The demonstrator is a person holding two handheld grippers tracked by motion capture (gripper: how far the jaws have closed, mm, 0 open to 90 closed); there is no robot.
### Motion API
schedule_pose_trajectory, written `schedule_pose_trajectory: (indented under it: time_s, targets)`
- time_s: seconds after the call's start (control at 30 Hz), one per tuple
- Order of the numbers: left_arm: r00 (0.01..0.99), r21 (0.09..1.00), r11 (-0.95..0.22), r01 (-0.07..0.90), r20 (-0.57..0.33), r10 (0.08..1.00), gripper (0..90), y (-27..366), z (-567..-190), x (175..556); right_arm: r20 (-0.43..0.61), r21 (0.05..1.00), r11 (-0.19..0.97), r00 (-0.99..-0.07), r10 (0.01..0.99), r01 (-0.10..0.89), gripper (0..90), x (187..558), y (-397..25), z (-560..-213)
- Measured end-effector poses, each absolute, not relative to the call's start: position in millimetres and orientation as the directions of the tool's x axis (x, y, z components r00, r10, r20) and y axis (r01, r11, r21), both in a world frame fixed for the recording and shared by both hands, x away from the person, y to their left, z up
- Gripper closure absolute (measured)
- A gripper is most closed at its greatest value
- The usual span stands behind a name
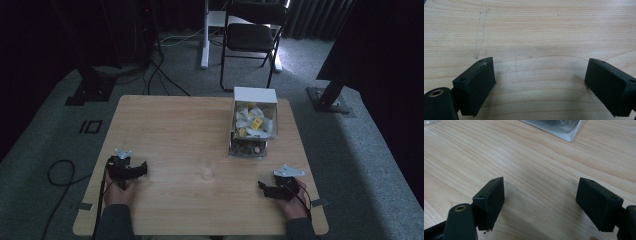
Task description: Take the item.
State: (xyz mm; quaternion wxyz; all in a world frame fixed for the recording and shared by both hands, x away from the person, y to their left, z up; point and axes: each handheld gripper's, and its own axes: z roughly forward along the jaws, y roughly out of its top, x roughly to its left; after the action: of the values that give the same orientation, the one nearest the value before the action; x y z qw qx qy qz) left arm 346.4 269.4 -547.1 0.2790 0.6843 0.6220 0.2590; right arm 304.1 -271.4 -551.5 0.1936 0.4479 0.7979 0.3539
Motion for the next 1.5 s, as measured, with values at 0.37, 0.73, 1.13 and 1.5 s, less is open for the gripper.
schedule_pose_trajectory:
  time_s: [0.37, 0.73, 1.13, 1.5]
  targets:
    - [0.127, 0.703, -0.096, 0.704, 0.009, 0.992, 9.9, 269.6, -547.1, 343.4, 0.004, 0.743, 0.338, -0.509, 0.861, 0.578, 25.8, 301.6, -270.2, -550.8]
    - [0.127, 0.703, -0.096, 0.704, 0.009, 0.992, 9.9, 269.6, -547.1, 343.4, 0.024, 0.770, 0.311, -0.513, 0.858, 0.557, 42.3, 301.4, -264.3, -540.9]
    - [0.127, 0.703, -0.096, 0.704, 0.009, 0.992, 9.9, 269.6, -547.1, 343.3, -0.004, 0.789, 0.315, -0.509, 0.861, 0.527, 47.9, 300.7, -261.4, -526.5]
    - [0.127, 0.703, -0.096, 0.704, 0.009, 0.992, 9.9, 269.6, -547.1, 343.3, -0.043, 0.821, 0.334, -0.533, 0.845, 0.462, 50.6, 306.8, -247.6, -499.7]
